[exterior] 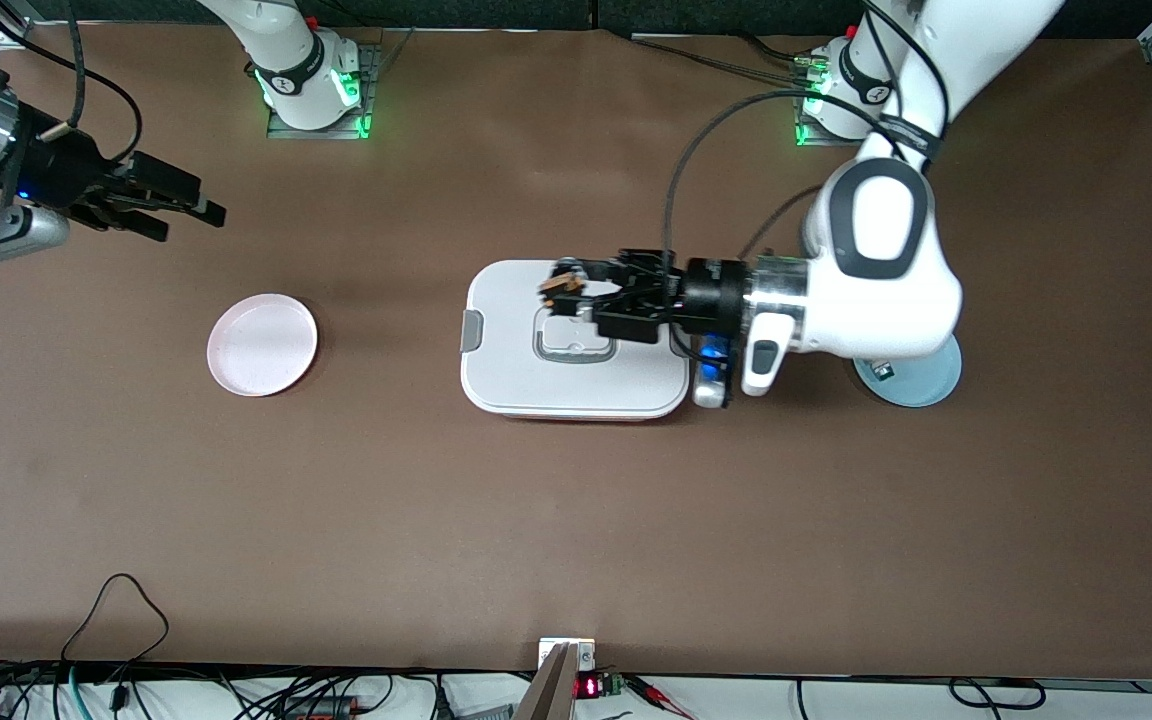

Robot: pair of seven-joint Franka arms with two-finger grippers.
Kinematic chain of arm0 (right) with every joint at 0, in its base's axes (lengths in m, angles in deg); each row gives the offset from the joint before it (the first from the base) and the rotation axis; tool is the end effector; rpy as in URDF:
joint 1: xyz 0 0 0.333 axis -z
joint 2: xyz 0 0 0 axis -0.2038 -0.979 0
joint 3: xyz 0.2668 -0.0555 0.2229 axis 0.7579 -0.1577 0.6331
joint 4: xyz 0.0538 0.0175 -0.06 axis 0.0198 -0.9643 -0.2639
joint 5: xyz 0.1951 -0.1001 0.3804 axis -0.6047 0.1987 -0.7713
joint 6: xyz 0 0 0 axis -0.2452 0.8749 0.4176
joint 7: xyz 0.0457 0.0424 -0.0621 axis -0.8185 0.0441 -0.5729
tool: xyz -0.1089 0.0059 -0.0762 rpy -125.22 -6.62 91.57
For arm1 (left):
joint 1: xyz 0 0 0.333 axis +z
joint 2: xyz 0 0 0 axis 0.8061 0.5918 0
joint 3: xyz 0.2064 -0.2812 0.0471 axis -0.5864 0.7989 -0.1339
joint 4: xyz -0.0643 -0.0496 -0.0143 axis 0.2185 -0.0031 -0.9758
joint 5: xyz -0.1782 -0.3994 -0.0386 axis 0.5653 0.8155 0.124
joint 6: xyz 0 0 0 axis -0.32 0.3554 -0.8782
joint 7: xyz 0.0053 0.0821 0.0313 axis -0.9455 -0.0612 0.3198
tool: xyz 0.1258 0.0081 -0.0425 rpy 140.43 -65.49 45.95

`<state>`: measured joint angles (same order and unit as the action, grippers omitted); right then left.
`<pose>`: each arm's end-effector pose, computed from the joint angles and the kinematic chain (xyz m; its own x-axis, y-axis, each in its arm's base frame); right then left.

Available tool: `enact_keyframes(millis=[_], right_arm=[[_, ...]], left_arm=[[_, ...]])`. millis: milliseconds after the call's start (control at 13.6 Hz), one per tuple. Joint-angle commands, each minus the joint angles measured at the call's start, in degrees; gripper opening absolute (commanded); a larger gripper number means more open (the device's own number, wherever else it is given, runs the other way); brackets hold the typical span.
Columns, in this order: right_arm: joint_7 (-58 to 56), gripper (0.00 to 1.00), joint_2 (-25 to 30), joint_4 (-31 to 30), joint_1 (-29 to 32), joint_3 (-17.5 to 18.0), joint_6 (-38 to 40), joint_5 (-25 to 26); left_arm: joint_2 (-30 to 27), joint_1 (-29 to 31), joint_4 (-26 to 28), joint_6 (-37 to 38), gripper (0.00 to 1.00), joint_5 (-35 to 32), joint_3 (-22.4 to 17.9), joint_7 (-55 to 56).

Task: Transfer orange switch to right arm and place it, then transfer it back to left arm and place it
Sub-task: 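Carry the switch over the box while the right gripper reaches toward it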

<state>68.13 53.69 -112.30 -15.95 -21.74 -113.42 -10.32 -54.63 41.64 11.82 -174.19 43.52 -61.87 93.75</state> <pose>0.5825 0.0807 0.5924 0.9980 -0.0036 -0.0631 -0.0316 -0.8933 -0.4484 0.6696 -0.4225 0.4863 0.5019 0.0846 -0.8608 0.8598 -0.1568 0.4859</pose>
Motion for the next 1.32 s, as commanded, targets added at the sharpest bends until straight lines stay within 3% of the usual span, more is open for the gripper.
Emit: enact_keyframes(millis=[0, 441, 882, 1250], right_arm=[[-0.5, 1.0, -1.38, 0.65, -1.26, -0.3, -0.15, -7.41], [-9.8, 1.0, -5.24, -0.41, -1.08, -0.74, 0.02, -31.59], [-29.92, 1.0, -10.25, -1.72, -1.35, -0.74, 0.81, -42.22], [-31.53, 1.0, -10.96, -2.08, -5.2, -0.65, 0.81, -53.22]], left_arm=[[0.89, -4.17, -1.54, -7.57, 0.0, 4.57, -0.42, 8.98], [1.76, -9.98, -1.54, -15.87, 0.0, 17.41, -0.42, 9.43], [1.59, -10.94, -3.39, -15.87, 0.0, 23.66, -0.34, 9.43], [1.59, -11.21, -3.74, -16.04, 0.0, 23.75, -0.42, 9.69]])
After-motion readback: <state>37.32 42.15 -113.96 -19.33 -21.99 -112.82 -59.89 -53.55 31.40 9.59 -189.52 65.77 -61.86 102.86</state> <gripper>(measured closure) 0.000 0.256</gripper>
